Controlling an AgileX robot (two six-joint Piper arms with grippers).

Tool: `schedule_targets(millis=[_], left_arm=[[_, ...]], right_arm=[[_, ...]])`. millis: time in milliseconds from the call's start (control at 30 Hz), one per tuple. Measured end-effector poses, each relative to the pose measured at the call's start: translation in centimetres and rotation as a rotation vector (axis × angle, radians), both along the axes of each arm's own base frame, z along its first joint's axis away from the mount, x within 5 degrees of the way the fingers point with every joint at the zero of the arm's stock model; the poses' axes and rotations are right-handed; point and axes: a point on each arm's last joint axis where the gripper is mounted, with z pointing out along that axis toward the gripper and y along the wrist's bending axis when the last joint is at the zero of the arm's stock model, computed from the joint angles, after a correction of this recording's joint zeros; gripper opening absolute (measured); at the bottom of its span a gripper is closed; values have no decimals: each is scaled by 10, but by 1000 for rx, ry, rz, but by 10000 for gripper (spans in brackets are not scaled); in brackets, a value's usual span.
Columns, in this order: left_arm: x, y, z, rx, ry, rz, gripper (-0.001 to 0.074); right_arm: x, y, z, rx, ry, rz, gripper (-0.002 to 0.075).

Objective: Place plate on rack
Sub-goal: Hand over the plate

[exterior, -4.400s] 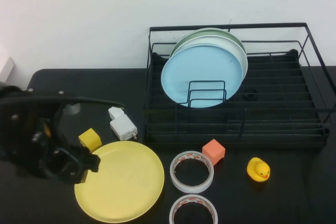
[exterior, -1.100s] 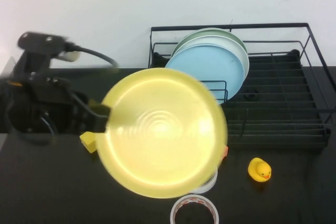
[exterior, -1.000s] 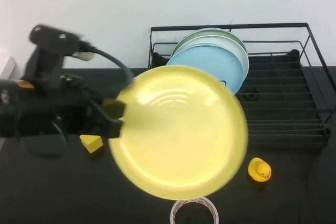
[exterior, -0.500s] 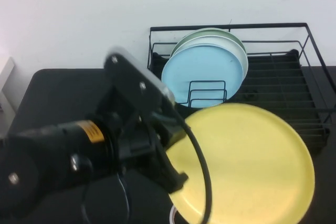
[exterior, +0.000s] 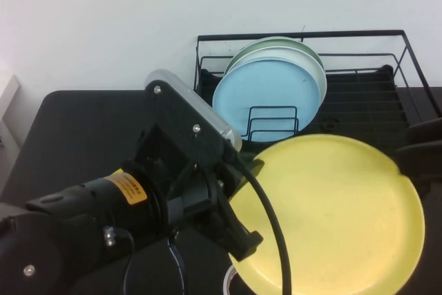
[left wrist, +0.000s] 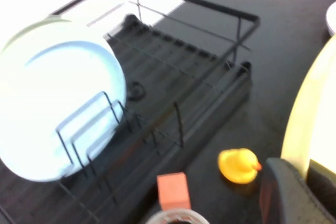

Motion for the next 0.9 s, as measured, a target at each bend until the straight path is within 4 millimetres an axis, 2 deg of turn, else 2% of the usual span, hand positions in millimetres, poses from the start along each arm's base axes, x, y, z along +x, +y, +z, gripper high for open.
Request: schedule_targets(millis=[233,500,600,667,733,833,900], left_arm=[[2,1,3,3,-55,7,4],[3,1,4,0,-63,11,4],[3,1,4,0,-63,11,4],[3,1,4,-3,-60,13,4],[2,1,4,-5,-56,12,8],[2,0,3,-9,-35,11,49],[2,0,2,-11,-30,11,120]], right_arm=[[25,20,-32,-88,47,115,454],[37,38,-60,-153,133,202,439],[41,39,-66,-165,141,204,342],[43,39,-68,-177,118,206,223],[44,38,-69,-184,99,213,139],[46,39,-69,-202,55,205,143],[50,38,-70,-226,18,175,143]])
